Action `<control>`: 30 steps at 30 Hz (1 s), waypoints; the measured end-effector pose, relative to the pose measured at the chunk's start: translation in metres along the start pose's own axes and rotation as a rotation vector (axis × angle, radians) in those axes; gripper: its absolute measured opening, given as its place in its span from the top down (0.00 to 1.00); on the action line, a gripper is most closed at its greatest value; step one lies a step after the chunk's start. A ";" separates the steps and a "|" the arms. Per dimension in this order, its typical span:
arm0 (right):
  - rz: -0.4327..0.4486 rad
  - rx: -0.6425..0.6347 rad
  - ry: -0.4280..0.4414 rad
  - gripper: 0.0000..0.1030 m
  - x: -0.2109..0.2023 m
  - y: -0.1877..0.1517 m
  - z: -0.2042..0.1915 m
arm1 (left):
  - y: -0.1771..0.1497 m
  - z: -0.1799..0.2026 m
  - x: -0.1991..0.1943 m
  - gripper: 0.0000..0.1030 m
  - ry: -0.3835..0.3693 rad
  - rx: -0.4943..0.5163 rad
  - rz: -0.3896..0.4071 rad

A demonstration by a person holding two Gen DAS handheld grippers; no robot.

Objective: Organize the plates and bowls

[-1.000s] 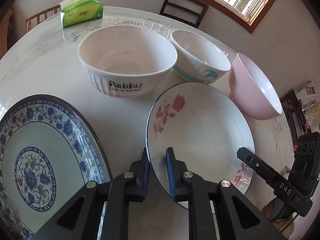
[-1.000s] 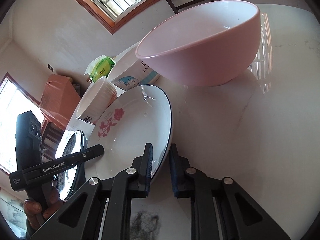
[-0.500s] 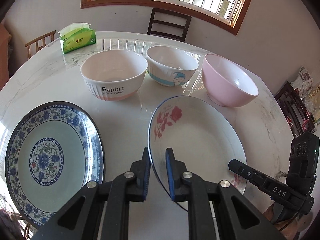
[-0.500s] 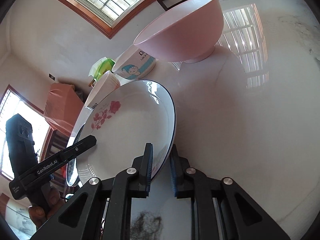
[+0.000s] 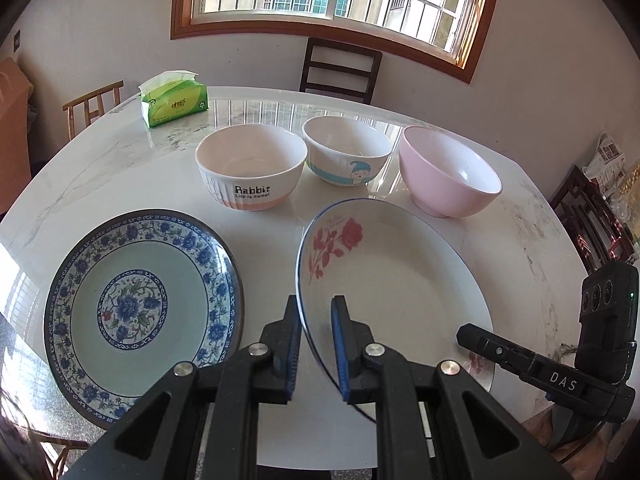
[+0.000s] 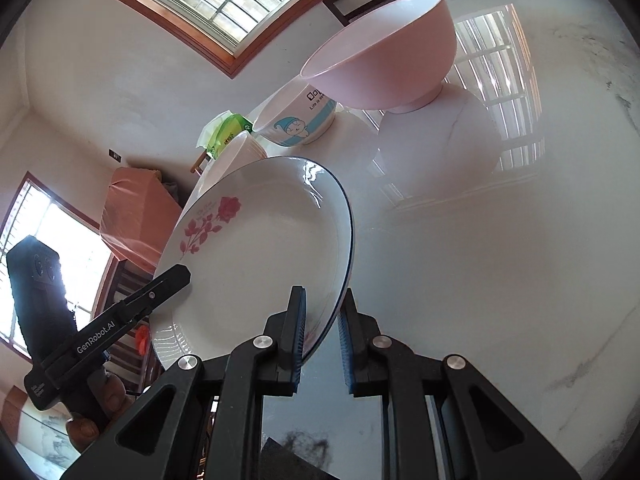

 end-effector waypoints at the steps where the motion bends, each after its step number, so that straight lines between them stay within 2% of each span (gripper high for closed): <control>1: 0.000 -0.005 0.002 0.84 0.000 0.000 -0.003 | 0.000 -0.003 -0.003 0.86 -0.001 -0.005 0.003; 15: -0.040 -0.087 0.033 0.84 0.020 0.002 -0.048 | -0.003 -0.053 -0.033 0.86 0.029 -0.084 0.044; 21: -0.074 -0.133 0.052 0.84 0.037 0.001 -0.074 | -0.010 -0.087 -0.044 0.86 0.043 -0.153 0.043; 30: -0.133 -0.241 0.073 0.83 0.071 0.002 -0.122 | -0.015 -0.141 -0.061 0.86 0.103 -0.243 0.069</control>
Point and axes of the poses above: each gripper's, at about its wrist camera, not at the fingertips, and x roughly the way its jaws point, z to its right, y to its top, the point moved 2 cm from there along x, roughly the way its jaws point, and after that the axes turned 9 degrees about -x, right-handed, at the moved point
